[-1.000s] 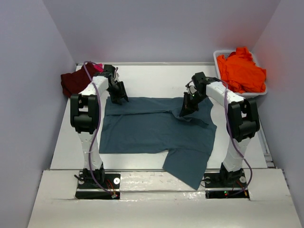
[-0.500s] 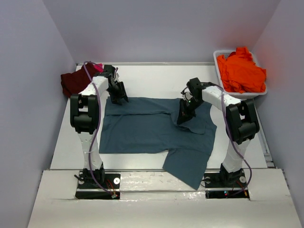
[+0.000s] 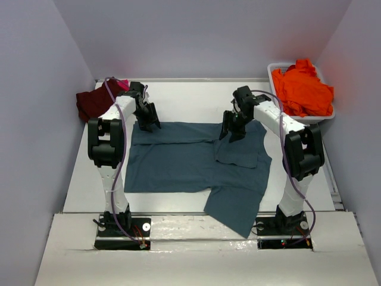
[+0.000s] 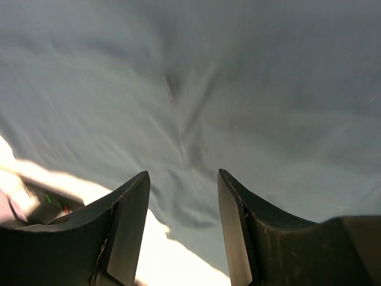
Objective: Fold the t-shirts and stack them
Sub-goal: Fold the tshirt
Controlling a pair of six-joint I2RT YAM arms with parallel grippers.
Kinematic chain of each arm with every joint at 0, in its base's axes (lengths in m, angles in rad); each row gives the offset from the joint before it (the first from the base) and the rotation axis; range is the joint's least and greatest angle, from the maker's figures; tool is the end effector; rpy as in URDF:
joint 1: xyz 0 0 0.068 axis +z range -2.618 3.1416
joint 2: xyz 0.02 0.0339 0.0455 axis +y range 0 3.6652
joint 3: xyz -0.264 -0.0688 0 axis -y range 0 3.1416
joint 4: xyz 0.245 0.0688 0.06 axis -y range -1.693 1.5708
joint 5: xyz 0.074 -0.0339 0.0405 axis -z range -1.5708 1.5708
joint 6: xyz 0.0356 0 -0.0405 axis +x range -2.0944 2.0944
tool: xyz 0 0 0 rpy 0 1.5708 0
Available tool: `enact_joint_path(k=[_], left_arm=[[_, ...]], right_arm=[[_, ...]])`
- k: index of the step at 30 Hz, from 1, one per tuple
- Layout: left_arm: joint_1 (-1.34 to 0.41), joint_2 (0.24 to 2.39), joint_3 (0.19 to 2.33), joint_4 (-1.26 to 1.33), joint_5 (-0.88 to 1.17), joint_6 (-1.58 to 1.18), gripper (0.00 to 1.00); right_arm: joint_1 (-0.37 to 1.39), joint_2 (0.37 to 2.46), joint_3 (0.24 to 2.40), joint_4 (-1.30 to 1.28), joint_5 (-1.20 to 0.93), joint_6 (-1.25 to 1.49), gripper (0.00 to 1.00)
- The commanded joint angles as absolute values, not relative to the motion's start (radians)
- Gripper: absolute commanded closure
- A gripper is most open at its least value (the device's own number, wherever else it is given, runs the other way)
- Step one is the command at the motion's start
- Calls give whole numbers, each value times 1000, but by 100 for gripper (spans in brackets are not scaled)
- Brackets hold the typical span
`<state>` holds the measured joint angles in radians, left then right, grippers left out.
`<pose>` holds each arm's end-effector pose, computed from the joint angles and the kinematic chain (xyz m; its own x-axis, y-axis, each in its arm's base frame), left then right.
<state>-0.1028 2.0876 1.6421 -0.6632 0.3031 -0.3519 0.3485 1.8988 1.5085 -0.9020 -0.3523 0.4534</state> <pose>0.4421 -0.0563 0.1949 -0.9152 -0.2363 -0.3264 -0.0907 0.9100 -0.4045 0.3567 0.1427 0.2224 -0.9918 0.0771 -0.1018 0.0276 0.9077 0.4187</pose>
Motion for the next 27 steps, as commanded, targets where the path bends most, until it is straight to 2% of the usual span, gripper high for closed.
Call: enact_joint_path(k=[1, 10, 19, 27], left_arm=[[-97, 2020, 1623, -676, 296, -337, 44], [-78, 2014, 1617, -684, 272, -337, 44], [-48, 1996, 1598, -686, 224, -345, 43], [-29, 2009, 1600, -692, 207, -353, 43]], right_arm=[[344, 1958, 1676, -865, -187, 558, 45], [242, 2170, 1962, -985, -100, 574, 45], [149, 2212, 1967, -980, -89, 592, 45], [149, 2246, 1936, -986, -114, 578, 45]])
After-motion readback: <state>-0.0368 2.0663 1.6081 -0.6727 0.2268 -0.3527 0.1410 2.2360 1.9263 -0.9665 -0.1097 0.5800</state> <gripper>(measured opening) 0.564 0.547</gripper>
